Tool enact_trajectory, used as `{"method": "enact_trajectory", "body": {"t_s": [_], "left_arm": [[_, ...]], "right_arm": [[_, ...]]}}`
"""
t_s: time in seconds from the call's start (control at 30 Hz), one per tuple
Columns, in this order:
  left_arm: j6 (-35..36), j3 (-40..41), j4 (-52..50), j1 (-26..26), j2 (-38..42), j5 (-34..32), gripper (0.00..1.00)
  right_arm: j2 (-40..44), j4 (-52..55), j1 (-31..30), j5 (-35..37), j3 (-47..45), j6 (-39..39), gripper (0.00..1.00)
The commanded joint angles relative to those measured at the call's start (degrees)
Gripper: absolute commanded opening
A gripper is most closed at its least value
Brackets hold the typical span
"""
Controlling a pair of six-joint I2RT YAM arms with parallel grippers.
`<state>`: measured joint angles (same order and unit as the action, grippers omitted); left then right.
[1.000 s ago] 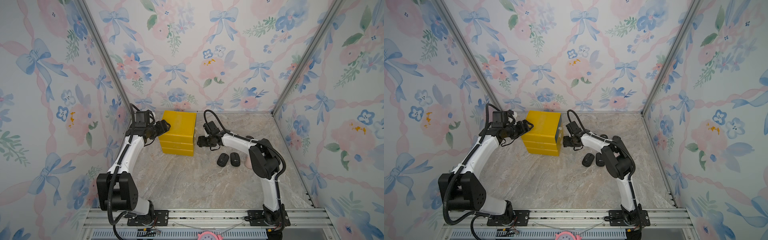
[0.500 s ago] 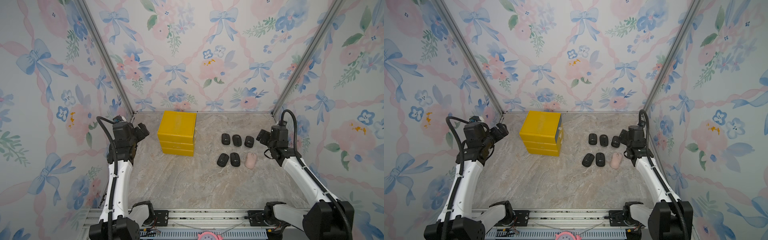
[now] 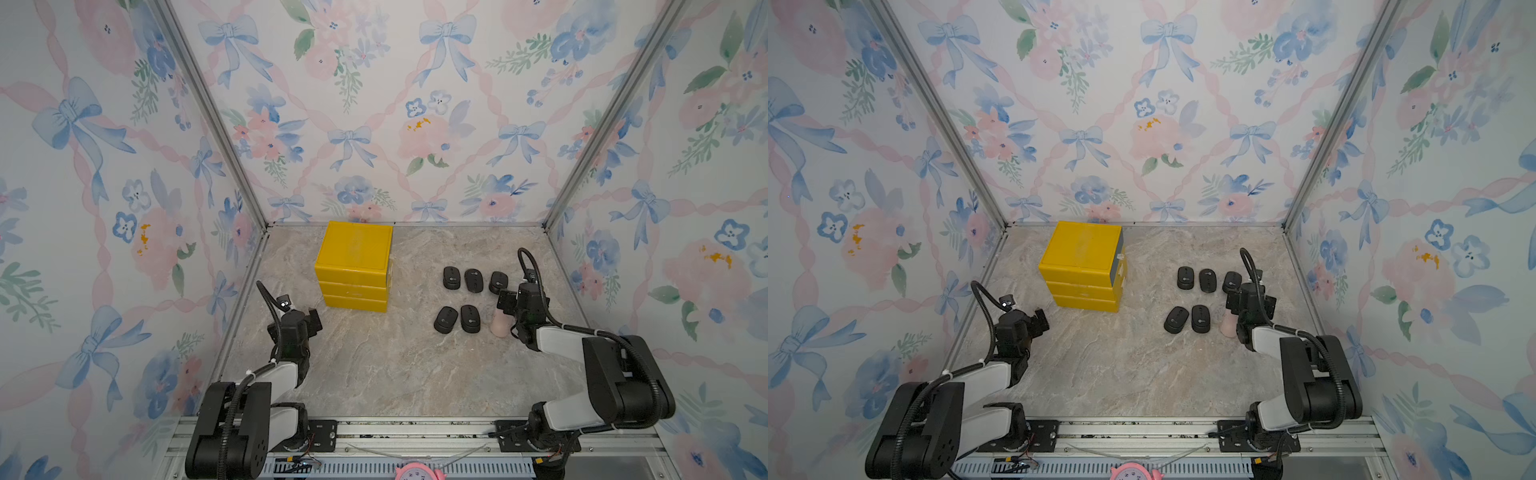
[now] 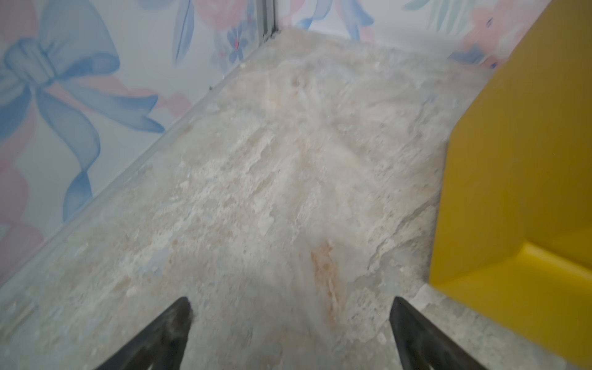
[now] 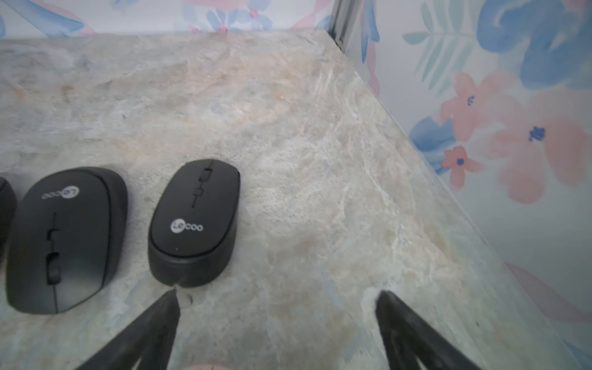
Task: Take the mice out of the drawer
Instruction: Reset both arms
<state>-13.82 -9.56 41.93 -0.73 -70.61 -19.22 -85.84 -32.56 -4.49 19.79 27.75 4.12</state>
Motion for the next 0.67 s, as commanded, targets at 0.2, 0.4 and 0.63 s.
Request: {"method": "enact_trajectory", "body": {"t_s": [0.2, 0.4, 0.63], "left_arm": [[9.59, -2.28, 24.61, -1.25, -13.34, 6.69, 0.98], [10.26, -4.14, 25.41, -2.78, -17.86, 3.64, 0.98], [10.26, -4.27, 25.41, -2.78, -17.93, 3.43, 0.98]], "right_arm": [[-2.98, -21.5, -0.56, -5.14, -6.43, -4.21, 0.96], [-2.4, -17.96, 0.16, -7.42, -5.22, -4.05, 0.96], [-2.27, -17.95, 0.59, -8.35, -5.24, -3.96, 0.96]]}}
